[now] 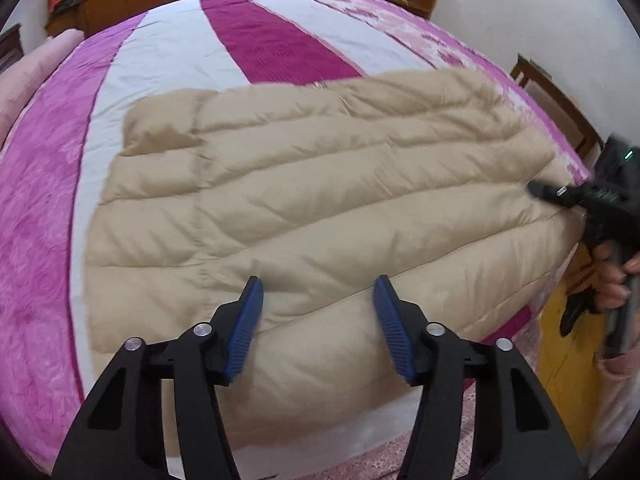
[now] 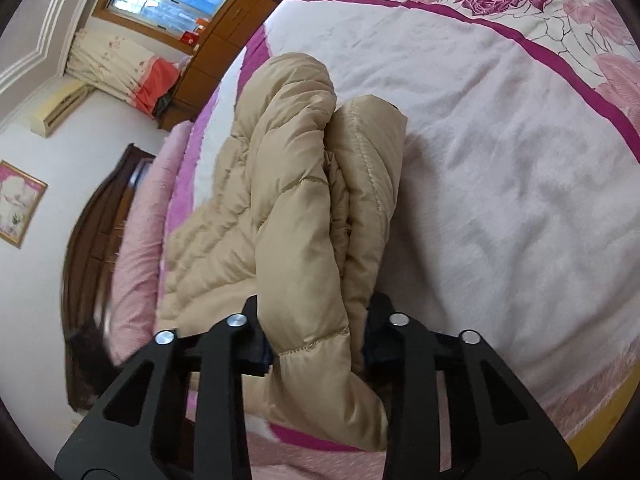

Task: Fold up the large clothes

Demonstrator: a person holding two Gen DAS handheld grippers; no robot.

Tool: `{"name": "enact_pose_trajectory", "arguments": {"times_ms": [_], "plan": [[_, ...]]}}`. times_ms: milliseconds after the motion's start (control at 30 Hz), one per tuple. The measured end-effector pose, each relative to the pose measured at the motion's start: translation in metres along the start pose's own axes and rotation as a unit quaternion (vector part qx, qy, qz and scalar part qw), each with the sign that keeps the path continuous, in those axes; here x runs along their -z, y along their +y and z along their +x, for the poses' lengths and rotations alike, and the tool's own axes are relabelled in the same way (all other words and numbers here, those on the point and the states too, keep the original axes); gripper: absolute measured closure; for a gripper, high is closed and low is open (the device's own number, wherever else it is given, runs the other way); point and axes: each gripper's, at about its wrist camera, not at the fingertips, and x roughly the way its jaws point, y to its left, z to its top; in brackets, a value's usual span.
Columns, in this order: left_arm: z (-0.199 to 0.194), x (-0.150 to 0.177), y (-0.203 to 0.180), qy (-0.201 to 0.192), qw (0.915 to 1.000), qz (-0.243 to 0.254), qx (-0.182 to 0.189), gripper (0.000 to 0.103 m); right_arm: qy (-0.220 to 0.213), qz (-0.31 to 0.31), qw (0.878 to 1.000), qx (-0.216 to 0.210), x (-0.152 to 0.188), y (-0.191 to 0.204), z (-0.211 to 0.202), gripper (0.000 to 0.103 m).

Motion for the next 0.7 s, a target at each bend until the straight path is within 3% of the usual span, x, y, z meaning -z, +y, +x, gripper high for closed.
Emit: {"name": "enact_pose_trajectory", "arguments": {"times_ms": [267,500,600,700], "plan": [[0.028,0.01,-0.013,0.012,0.9981,0.036,-0.047,0.048,-0.014,-0.069,0.998,-0.002,0.003,0.08,-0.021,0.078],[0.035,0.014,-0.017,0.012,0.9968,0.047,-0.064,0.05,0.011,-0.144,0.989,0.015,0.01,0.159,0.001,0.078],[0.022,0.008,-0.013,0.035,0.9952,0.061,-0.069,0.05,0.019,-0.175,0.984,0.042,0.012,0.184,0.011,0.079],[-0.013,0.001,0.005,0.008,0.9955,0.063,-0.07,0.05,0.027,-0.201,0.977,0.063,0.017,0.2,0.021,0.079]]}}
